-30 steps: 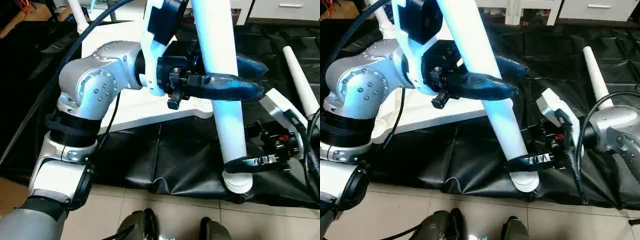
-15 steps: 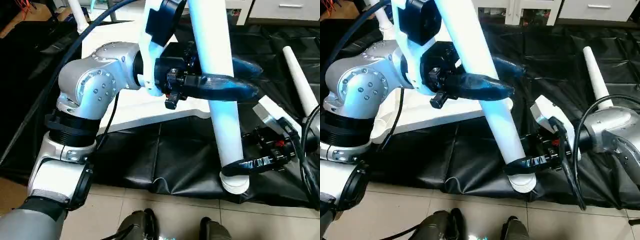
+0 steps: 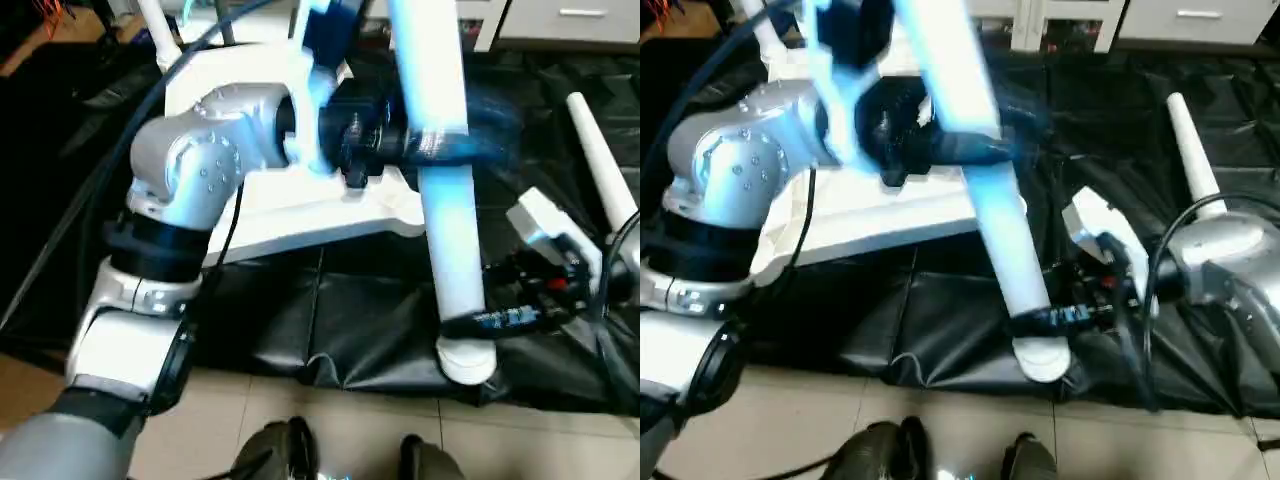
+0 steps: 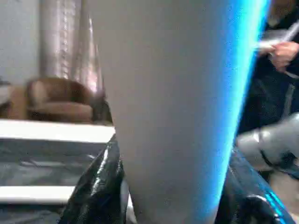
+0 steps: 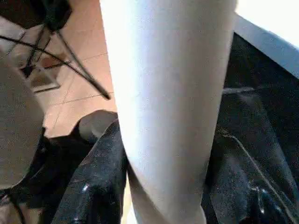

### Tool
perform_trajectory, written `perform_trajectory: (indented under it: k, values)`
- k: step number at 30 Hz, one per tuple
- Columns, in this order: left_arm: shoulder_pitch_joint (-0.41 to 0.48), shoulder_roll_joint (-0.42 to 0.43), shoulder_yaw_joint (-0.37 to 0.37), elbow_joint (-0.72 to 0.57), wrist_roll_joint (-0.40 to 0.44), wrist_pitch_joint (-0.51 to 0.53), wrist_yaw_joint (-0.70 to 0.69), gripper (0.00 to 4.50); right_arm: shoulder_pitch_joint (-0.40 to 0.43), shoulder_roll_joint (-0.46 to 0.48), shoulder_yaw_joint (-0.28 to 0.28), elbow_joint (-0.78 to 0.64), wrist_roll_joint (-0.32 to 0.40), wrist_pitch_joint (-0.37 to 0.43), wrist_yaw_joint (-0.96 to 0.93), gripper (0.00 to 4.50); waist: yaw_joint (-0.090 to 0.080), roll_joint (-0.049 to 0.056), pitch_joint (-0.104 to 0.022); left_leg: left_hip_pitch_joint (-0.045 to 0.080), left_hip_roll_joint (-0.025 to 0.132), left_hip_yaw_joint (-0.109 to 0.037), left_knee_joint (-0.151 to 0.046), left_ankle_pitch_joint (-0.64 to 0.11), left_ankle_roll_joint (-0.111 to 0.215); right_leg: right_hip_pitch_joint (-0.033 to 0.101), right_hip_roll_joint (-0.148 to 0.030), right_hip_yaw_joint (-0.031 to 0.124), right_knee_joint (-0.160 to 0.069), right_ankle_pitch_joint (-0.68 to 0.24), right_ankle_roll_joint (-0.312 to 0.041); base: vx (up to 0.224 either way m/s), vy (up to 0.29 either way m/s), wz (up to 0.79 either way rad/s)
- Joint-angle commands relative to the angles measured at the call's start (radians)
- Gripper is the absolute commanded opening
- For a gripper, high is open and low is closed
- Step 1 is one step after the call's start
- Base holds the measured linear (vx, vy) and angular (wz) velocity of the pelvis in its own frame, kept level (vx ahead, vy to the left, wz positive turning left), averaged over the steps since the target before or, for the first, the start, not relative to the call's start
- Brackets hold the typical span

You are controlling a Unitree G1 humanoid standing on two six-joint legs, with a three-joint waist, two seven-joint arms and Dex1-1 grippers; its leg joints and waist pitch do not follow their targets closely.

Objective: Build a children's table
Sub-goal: Pick table leg

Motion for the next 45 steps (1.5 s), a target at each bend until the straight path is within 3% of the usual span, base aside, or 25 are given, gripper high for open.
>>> perform_trajectory:
  k: [1,8,15,23,25,32,43,45]
  values:
    - [-0.018,0.01,0.026,-0.004,-0.019,-0.007,-0.015,2.51,0.004,0.01,-0.013,-0.016,0.006,-0.001,-0.019,1.89,0.0,-0.028,-0.116,0.063,0.082,-0.053,-0.074,-0.165,0.093,0.052,-0.037,0.02,-0.043,-0.145,-0.273,0.0,0.0,0.0]
    - [-0.002,0.02,0.042,-0.01,-0.026,-0.028,-0.044,2.72,0.002,0.025,-0.043,-0.018,0.022,0.005,-0.04,1.87,0.003,-0.022,-0.119,0.068,0.083,-0.052,-0.075,-0.187,0.08,0.047,-0.033,0.019,-0.044,-0.173,-0.265,0.0,0.0,0.0]
    - [-0.024,-0.012,0.107,0.029,-0.031,-0.048,0.053,2.72,0.003,0.041,-0.069,-0.014,0.023,0.002,-0.067,1.87,0.0,-0.02,-0.117,0.068,0.081,-0.054,-0.079,-0.249,0.05,0.046,-0.032,0.017,-0.048,-0.22,-0.251,0.0,0.0,0.0]
    - [-0.028,-0.011,0.064,0.078,0.041,-0.057,0.082,3.26,-0.001,0.048,-0.086,-0.016,0.027,0.009,-0.08,1.86,0.0,-0.021,-0.114,0.07,0.082,-0.058,-0.083,-0.295,0.021,0.044,-0.037,0.019,-0.057,-0.276,-0.222,0.0,0.0,0.0]
    - [-0.01,0.005,0.033,0.063,0.066,-0.057,0.067,3.29,0.002,0.044,-0.086,-0.02,0.031,0.013,-0.079,1.86,0.0,-0.02,-0.113,0.072,0.082,-0.058,-0.085,-0.3,0.02,0.042,-0.036,0.02,-0.06,-0.284,-0.215,0.0,0.0,0.0]
    - [0.013,0.027,0.054,0.056,-0.021,0.067,0.045,3.29,0.004,0.042,-0.104,-0.007,0.035,0.011,-0.087,1.86,0.001,-0.017,-0.116,0.072,0.079,-0.055,-0.083,-0.289,0.017,0.041,-0.033,0.017,-0.053,-0.258,-0.231,0.0,0.0,0.0]
    - [0.042,0.038,0.104,0.095,-0.032,0.077,0.072,3.29,0.025,0.034,-0.149,0.001,0.045,0.01,-0.093,1.86,0.003,-0.014,-0.121,0.07,0.079,-0.055,-0.08,-0.262,0.037,0.044,-0.034,0.017,-0.052,-0.231,-0.235,0.0,0.0,0.0]
    - [0.063,0.052,0.114,0.125,-0.019,0.069,0.079,3.29,0.037,0.042,-0.182,-0.012,0.065,0.021,-0.108,1.86,0.003,-0.009,-0.121,0.069,0.078,-0.055,-0.08,-0.26,0.041,0.044,-0.032,0.016,-0.052,-0.23,-0.233,0.0,0.0,0.0]
